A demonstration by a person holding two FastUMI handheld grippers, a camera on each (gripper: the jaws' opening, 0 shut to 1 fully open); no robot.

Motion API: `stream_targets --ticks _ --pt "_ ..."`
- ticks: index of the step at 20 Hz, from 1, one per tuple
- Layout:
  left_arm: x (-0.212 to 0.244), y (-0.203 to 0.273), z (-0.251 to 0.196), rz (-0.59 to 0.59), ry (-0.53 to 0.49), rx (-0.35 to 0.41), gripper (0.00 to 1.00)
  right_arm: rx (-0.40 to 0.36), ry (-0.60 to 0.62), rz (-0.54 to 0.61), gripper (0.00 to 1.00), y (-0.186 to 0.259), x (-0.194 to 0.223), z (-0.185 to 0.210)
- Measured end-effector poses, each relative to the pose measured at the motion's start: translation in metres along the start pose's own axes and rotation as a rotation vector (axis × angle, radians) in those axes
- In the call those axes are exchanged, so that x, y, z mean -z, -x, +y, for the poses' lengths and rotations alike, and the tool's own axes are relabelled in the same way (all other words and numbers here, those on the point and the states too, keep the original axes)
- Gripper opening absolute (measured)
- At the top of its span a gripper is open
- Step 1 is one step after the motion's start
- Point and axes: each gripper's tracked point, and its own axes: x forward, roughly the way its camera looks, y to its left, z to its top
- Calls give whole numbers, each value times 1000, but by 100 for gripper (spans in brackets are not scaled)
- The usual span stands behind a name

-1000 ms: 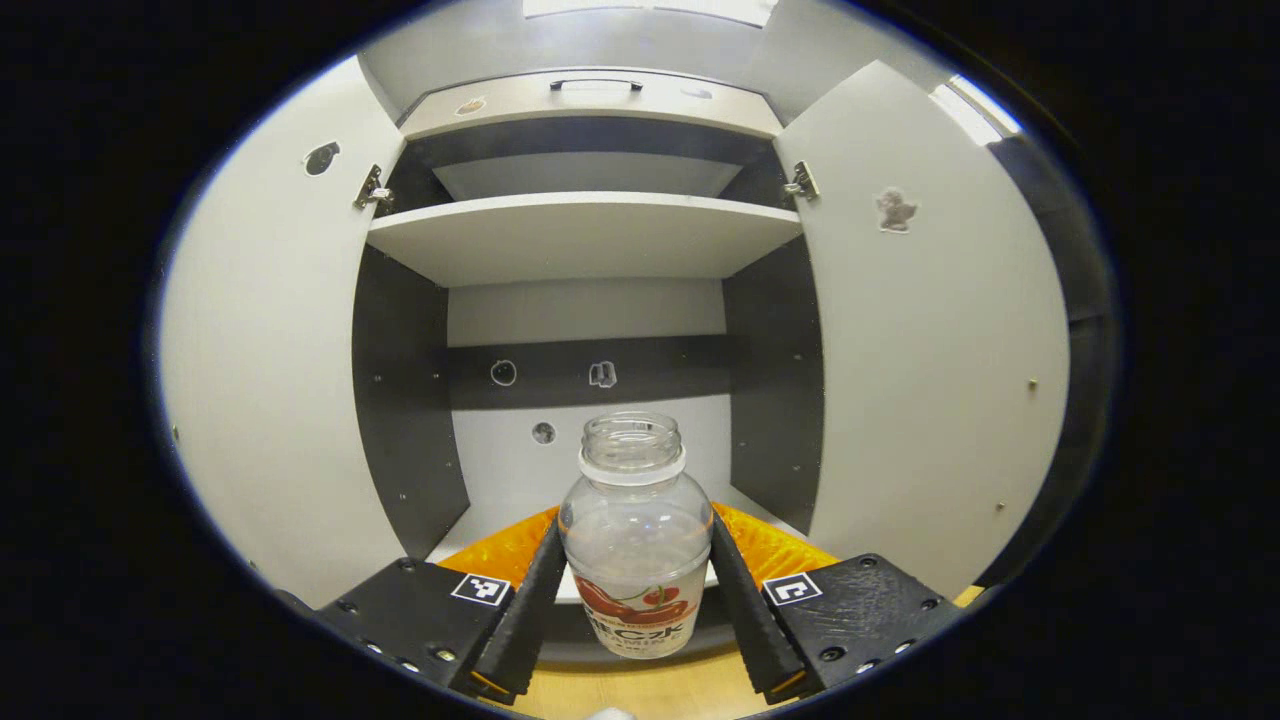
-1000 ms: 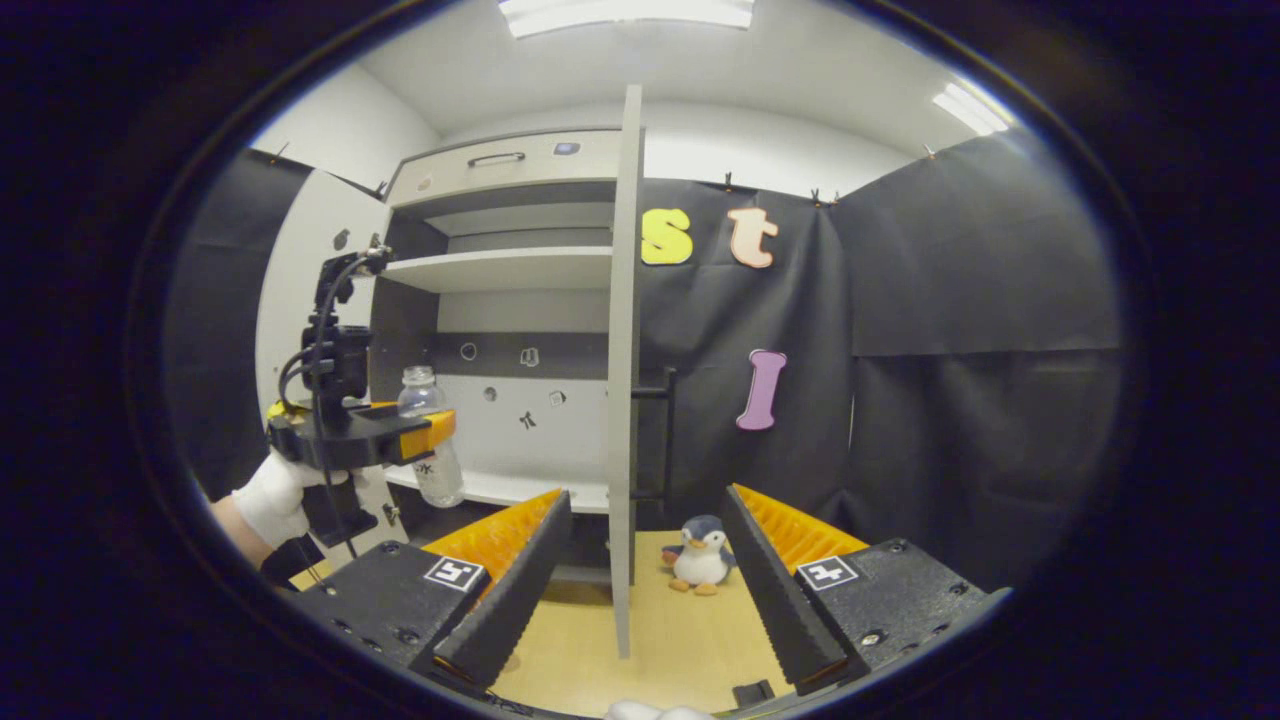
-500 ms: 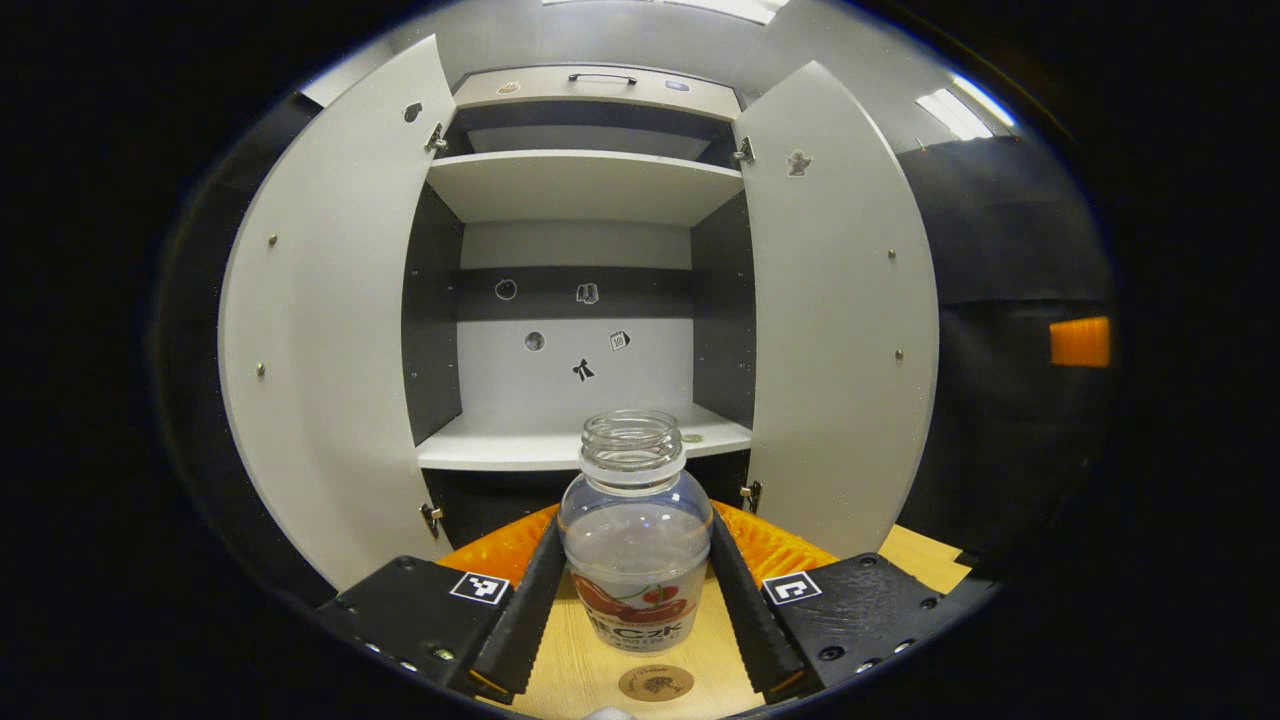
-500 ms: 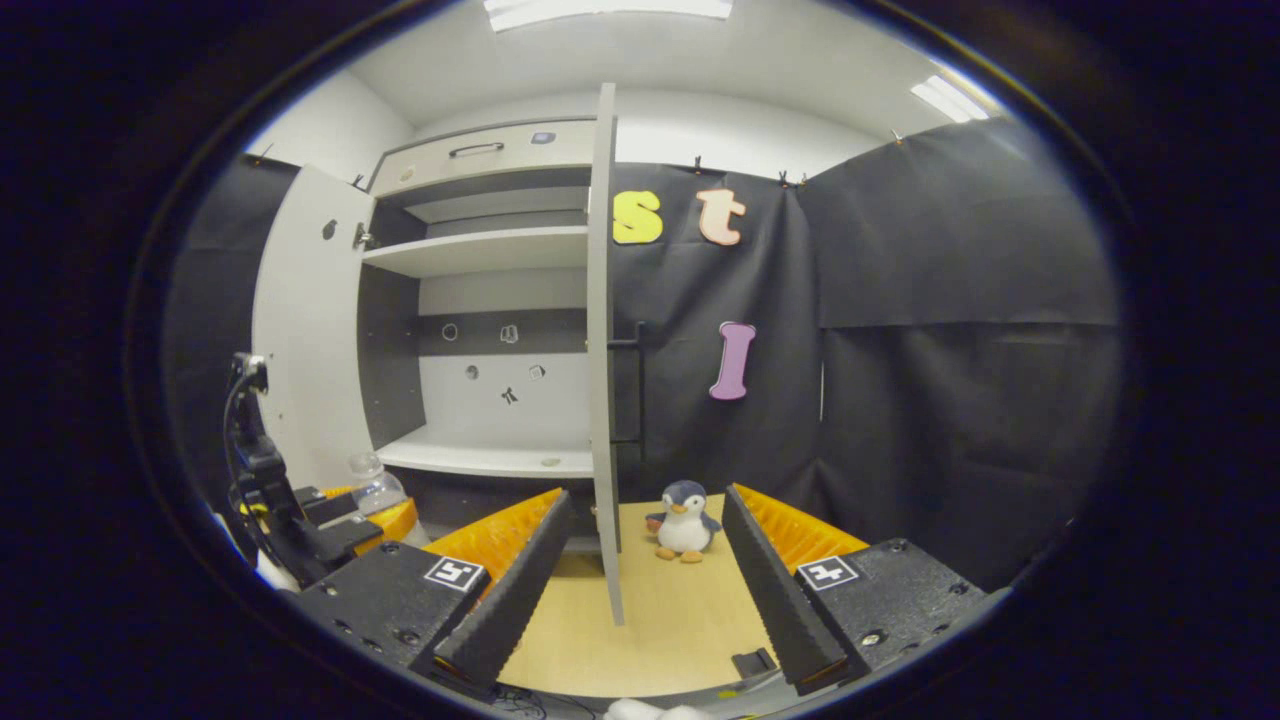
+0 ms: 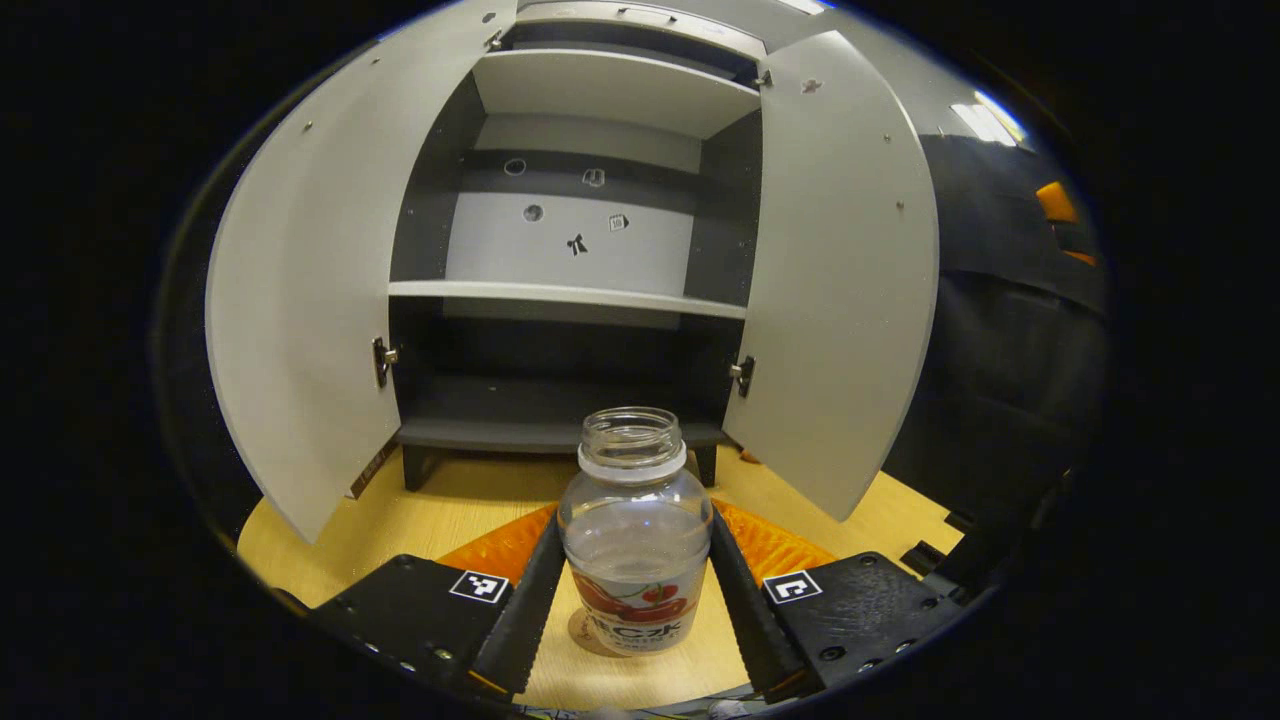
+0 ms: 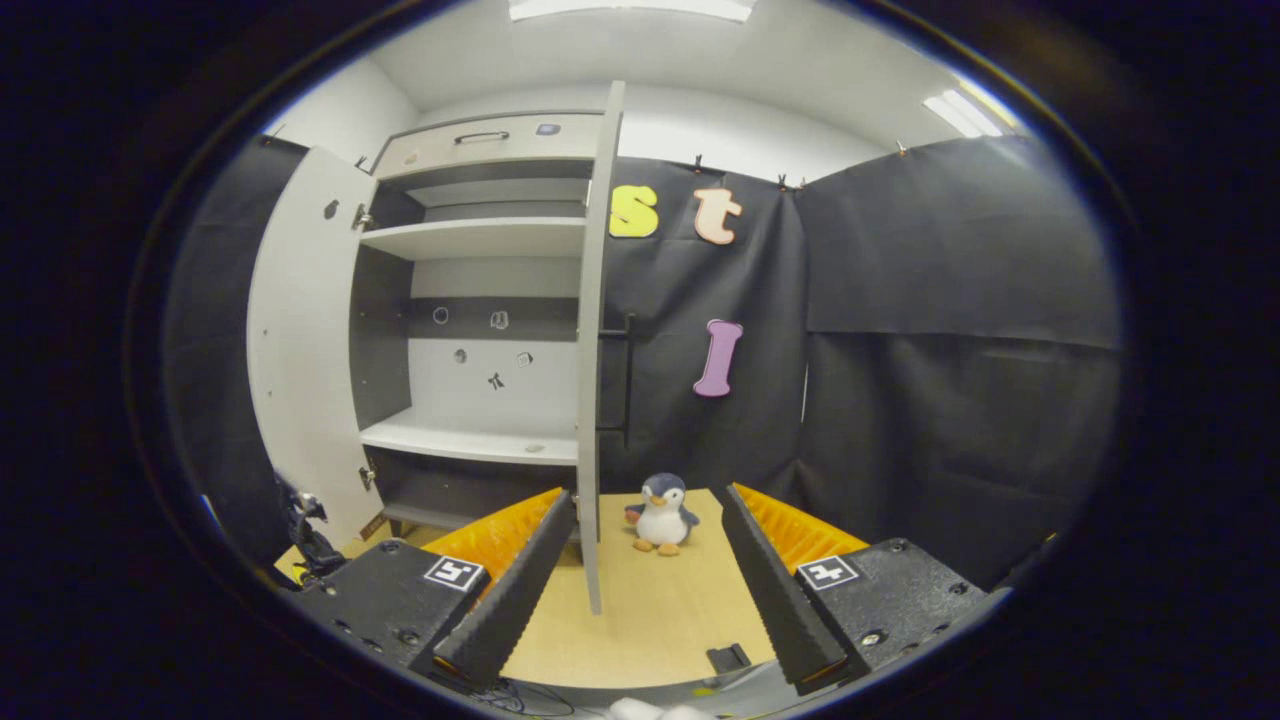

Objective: Grasp the bottle in the cabinet with the left hand and place it on the coaster, then close the right door with the right hand and the left door with the left hand.

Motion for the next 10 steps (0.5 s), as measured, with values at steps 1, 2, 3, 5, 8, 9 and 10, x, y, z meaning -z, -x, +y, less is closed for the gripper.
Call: stream_targets --ticks 1,2,3,5,8,9,10 --pt "9 -7 3 0 2 3 77 8 12 4 99 0 3 -3" --pt "22 -12 5 26 15 3 77 12 18 13 99 0 6 -5" --pt "31 -18 7 40 22 2 77 15 22 23 99 -2 10 -6" --pt "41 -27 11 45 1 -6 77 24 27 40 99 -2 17 -10" --pt "36 -38 11 4 -11 10 77 33 57 45 99 -2 20 -11" --pt "34 -41 8 -10 -17 22 77 32 69 46 99 -1 21 -9" --pt "35 -42 7 -14 -36 27 77 32 80 49 99 -1 23 -9"
